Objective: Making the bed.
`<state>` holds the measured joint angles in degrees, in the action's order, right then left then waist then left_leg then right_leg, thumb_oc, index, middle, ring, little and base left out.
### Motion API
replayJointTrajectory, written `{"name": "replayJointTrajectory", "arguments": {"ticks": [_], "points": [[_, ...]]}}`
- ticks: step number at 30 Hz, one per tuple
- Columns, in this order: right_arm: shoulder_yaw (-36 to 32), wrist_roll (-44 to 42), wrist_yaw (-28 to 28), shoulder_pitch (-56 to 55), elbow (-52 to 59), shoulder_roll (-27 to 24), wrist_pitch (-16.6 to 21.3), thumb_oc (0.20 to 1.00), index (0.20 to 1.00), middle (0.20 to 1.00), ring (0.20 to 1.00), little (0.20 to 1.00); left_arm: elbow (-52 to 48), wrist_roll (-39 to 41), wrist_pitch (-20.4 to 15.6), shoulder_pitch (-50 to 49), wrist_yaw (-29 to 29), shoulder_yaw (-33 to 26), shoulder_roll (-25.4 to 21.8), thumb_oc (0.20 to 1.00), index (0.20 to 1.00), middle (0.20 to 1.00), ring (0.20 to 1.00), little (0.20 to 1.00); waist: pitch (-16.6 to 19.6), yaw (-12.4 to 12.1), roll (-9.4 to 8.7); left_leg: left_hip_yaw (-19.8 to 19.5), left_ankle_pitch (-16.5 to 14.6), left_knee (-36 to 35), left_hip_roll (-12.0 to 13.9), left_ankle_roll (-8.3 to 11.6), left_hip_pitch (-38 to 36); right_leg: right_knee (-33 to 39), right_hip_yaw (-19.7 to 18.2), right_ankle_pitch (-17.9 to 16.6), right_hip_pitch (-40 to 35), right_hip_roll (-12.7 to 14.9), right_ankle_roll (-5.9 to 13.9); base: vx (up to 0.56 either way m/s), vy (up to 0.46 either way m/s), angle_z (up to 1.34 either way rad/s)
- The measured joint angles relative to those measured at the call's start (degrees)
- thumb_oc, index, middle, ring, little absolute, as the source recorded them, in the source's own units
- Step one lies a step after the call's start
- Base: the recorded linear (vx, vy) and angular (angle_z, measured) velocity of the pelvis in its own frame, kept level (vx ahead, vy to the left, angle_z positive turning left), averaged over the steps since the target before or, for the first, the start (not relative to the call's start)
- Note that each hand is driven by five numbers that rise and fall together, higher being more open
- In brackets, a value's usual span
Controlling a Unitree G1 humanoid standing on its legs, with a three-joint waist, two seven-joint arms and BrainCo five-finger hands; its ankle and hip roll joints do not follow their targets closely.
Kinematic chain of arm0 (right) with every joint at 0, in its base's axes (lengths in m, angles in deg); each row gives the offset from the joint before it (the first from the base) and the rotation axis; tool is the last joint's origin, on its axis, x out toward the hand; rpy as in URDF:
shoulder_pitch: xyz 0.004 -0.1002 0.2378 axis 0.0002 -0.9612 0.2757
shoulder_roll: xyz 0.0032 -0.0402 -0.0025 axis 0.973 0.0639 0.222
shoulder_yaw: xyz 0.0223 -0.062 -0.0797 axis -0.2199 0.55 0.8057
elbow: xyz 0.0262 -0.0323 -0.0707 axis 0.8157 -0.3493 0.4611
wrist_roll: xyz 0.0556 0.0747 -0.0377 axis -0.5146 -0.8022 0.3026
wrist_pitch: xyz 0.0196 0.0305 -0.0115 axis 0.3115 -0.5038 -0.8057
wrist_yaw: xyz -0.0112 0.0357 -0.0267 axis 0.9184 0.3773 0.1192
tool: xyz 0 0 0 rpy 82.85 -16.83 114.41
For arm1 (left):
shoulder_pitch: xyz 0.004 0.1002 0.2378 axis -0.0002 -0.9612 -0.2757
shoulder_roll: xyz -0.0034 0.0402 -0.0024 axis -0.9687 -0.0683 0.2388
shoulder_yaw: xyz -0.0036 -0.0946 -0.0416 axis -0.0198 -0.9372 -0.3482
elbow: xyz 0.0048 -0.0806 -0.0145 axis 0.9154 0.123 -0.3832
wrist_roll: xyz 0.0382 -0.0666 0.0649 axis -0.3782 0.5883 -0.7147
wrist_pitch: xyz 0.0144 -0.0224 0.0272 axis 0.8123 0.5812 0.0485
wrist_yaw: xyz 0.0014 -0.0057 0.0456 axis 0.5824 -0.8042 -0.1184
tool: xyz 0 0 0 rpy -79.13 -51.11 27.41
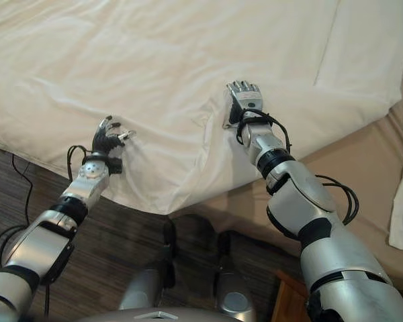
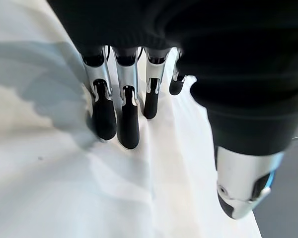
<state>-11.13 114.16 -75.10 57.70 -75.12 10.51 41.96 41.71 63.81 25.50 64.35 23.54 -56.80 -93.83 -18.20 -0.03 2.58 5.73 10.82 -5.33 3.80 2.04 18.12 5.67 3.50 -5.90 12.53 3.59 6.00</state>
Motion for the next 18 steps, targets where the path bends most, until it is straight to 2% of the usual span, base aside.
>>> {"name": "replayJointTrajectory", "arguments": {"ticks": [1, 7, 11, 14, 15, 18], "points": [[0.1, -0.1, -0.4, 0.1, -0.8, 0.0, 0.0, 0.2, 0.2, 0.2, 0.2, 0.2, 1.2, 0.4, -0.1, 1.5, -0.1, 0.0, 0.3, 1.0, 1.0, 1.0, 1.0, 1.0, -0.5, 0.2, -0.07, 0.1, 0.1, 0.0, 0.0, -0.12, 0.4, 0.0, 0.0, -0.1, 0.4, 0.0, -0.13, -0.08, -0.01, 0.03], [-0.1, -0.8, -0.9, -0.1, -1.1, 0.0, 0.1, 0.2, 0.2, 0.2, 0.2, 0.2, 2.1, 0.8, 0.2, 3.0, -0.2, 0.6, 0.5, 1.0, 1.0, 1.0, 1.0, 1.0, -1.2, 0.8, -0.99, 0.3, 0.1, 0.0, -0.3, -0.11, -0.6, 0.0, 0.0, 0.0, -0.6, 0.4, -0.01, -0.04, 0.012, 0.01], [-4.8, -1.7, -1.4, -4.1, 2.4, 0.9, 0.0, 0.2, 0.2, 0.2, 0.2, 0.2, 0.2, 0.4, 0.9, 1.4, -1.2, 0.5, 0.4, 1.0, 1.0, 1.0, 1.0, 1.0, -2.0, 1.3, -2.76, 1.3, -0.6, 0.0, -0.3, 0.61, -3.8, 0.0, -0.9, 0.1, -3.4, 0.6, 0.23, 0.01, 0.03, -0.09], [-8.8, -3.2, -2.6, -9.4, 6.5, 1.4, -0.1, 0.2, 0.2, 0.2, 0.2, 0.2, -4.5, -0.5, 1.0, -2.9, -1.6, -0.1, 0.6, 1.0, 1.0, 1.0, 1.0, 1.0, -2.0, 1.8, -3.73, 1.9, -1.5, 0.0, -0.5, 0.9, -6.0, 0.0, -2.1, 0.3, -5.0, 0.8, 0.41, 0.04, 0.03, -0.21], [-12.0, -3.3, -2.7, -14.1, 11.5, 1.5, -0.1, 0.2, 0.2, 0.2, 0.2, 0.2, -9.3, -0.6, 1.3, -7.7, -1.9, -1.8, 0.7, 1.0, 1.0, 1.0, 1.0, 1.0, -2.0, 2.2, -4.31, 2.8, -1.9, 0.0, -0.5, 0.44, -8.1, 0.0, -2.6, 0.3, -6.9, 0.9, 0.39, 0.08, 0.032, -0.21], [-15.6, -3.2, -2.2, -23.2, 21.8, 0.8, 0.1, 0.2, 0.2, 0.2, 0.2, 0.2, -16.9, -2.3, 1.5, -17.9, -1.9, -5.1, 0.6, 1.0, 1.0, 1.0, 1.0, 1.0, -1.5, 3.3, -5.98, 4.2, -3.7, 0.0, -0.5, 0.44, -12.5, 0.0, -4.1, 1.1, -10.5, 1.1, 0.56, 0.08, 0.002, -0.27]]}}
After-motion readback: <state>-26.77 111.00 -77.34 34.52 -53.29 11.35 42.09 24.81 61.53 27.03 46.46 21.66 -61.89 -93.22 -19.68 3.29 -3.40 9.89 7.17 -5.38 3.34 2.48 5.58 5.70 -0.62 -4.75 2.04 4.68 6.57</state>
